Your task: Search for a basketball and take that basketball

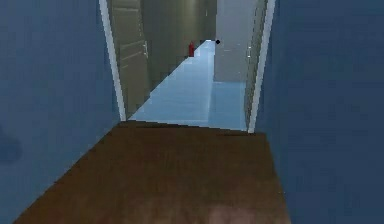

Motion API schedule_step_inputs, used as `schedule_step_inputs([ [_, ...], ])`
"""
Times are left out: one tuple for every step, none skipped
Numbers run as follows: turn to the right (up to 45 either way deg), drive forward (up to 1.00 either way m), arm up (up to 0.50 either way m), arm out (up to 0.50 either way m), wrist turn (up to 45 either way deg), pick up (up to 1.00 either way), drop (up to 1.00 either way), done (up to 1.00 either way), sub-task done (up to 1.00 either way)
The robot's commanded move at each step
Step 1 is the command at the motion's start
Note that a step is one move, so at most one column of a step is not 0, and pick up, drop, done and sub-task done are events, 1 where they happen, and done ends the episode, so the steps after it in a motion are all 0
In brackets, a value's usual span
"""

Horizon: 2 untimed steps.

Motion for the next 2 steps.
schedule_step_inputs([
  [0.0, 1.0, 0.0, 0.0, 0.0, 0.0, 0.0, 0.0, 0.0],
  [0.0, 1.0, 0.0, 0.0, 0.0, 0.0, 0.0, 0.0, 0.0],
])
